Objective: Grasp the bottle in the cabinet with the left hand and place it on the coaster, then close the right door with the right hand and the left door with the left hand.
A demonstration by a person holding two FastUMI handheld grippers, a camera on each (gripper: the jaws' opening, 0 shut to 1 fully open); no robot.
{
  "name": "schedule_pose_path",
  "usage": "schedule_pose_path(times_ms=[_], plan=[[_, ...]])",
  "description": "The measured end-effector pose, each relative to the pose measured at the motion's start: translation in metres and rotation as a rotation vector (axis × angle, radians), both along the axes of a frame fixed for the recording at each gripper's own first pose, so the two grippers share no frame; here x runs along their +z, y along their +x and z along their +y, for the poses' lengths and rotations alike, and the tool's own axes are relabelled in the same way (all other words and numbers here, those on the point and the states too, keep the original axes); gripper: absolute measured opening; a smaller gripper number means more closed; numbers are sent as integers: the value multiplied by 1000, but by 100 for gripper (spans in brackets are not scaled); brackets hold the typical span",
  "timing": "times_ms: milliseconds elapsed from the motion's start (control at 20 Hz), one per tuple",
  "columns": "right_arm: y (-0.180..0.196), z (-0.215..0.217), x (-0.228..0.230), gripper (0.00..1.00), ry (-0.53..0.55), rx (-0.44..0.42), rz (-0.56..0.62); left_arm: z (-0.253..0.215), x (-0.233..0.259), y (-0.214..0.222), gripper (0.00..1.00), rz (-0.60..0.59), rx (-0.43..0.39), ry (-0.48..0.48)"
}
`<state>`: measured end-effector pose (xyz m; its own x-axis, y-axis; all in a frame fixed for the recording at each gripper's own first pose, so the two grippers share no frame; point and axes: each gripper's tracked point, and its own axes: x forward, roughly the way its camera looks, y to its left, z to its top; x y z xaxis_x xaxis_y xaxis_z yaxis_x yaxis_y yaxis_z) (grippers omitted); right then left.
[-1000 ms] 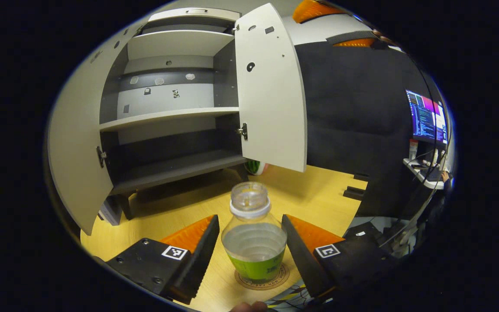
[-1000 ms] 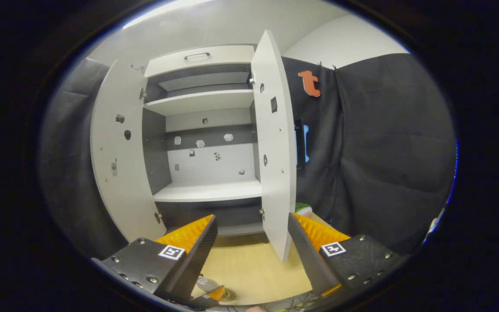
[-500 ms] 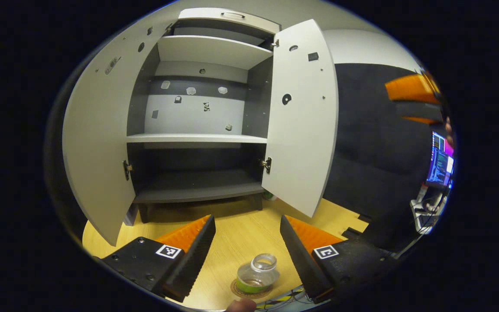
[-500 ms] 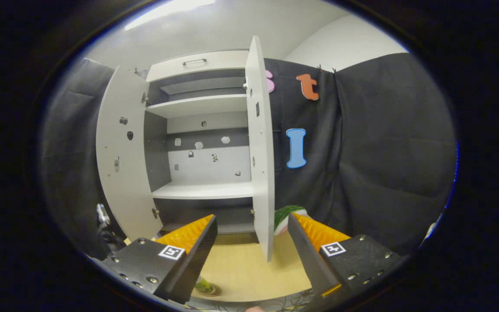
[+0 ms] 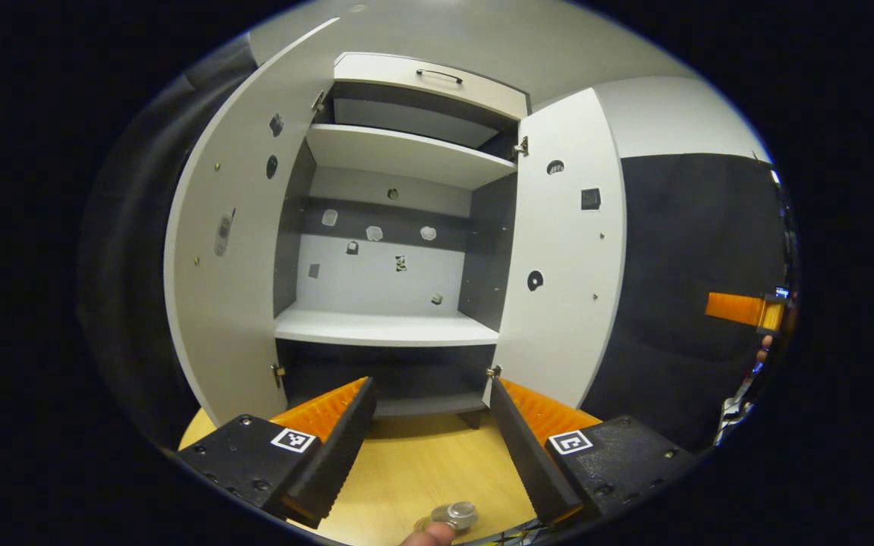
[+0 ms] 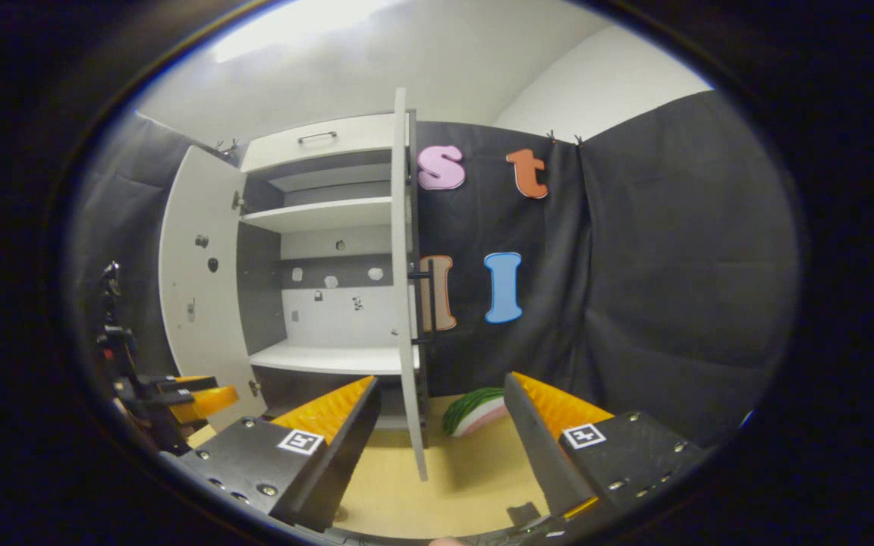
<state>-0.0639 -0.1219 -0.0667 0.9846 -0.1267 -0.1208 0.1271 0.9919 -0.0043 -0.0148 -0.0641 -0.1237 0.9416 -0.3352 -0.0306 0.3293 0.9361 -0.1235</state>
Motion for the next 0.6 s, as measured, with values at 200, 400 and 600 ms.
schedule_pose_path(times_ms=[200, 400, 600], plan=[[24, -40, 1, 99, 37, -54, 7, 38, 65, 8, 95, -83, 77, 21], [52, -63, -5, 94, 98, -51, 73, 72, 115, 0, 92, -140, 135, 31], [89, -91, -1, 99, 82, -50, 78, 93, 144, -15, 95, -188, 133, 43]])
